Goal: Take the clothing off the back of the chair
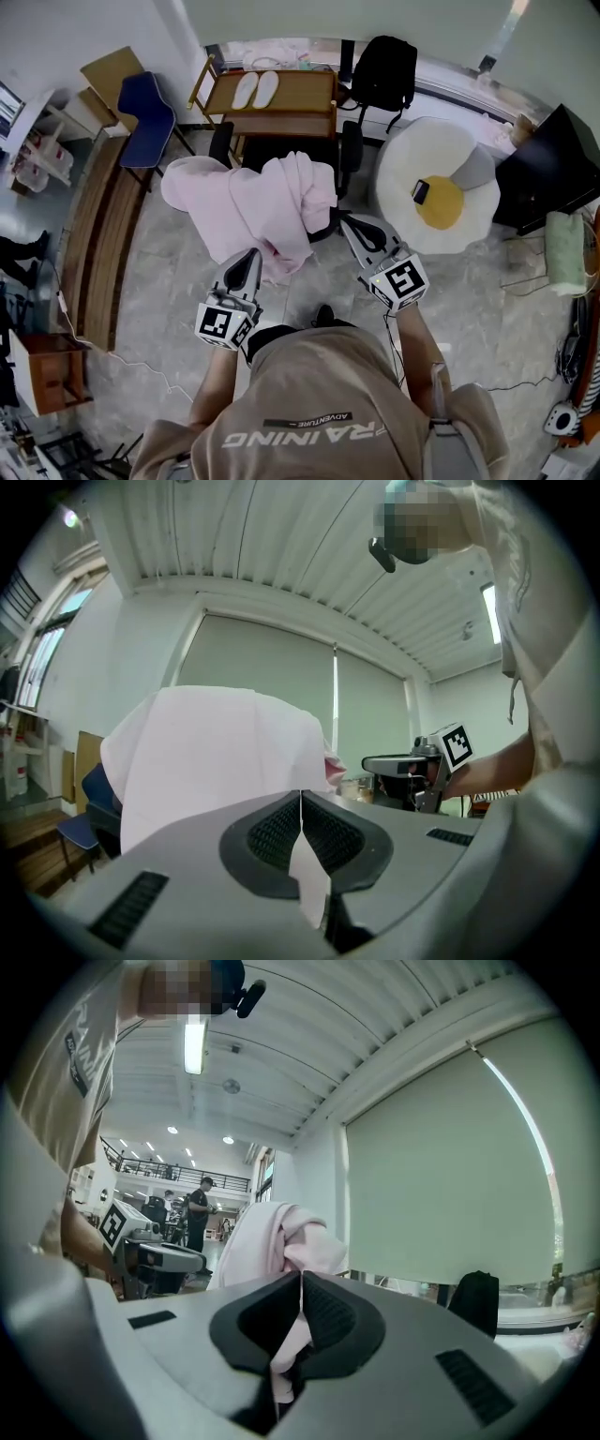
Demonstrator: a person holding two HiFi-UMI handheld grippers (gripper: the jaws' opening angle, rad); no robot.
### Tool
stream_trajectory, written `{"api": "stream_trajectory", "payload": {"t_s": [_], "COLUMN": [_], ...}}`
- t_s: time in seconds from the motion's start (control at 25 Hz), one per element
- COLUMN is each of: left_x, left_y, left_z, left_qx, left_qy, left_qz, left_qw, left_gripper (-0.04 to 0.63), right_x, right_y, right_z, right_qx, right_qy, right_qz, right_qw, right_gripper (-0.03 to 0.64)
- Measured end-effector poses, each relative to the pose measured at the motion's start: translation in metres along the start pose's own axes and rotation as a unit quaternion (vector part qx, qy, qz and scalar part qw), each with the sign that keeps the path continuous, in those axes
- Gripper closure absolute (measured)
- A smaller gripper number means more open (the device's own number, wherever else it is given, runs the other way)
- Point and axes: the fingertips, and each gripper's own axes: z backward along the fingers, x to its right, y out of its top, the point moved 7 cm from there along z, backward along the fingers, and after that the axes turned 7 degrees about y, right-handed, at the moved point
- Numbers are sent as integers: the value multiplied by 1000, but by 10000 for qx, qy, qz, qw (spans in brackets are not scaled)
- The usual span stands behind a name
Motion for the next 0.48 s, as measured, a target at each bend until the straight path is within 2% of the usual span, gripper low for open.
{"api": "stream_trajectory", "payload": {"t_s": [0.2, 0.48], "left_x": [1, -11], "left_y": [-5, -6], "left_z": [-3, -8], "left_qx": [19, 6], "left_qy": [8, 37], "left_qz": [20, -16], "left_qw": [10000, 10000], "left_gripper": [580, 580], "right_x": [17, 27], "right_y": [-2, -8], "right_z": [-16, -34], "right_qx": [11, -64], "right_qy": [166, 411], "right_qz": [-56, -446], "right_qw": [9998, 9981], "right_gripper": [583, 581]}}
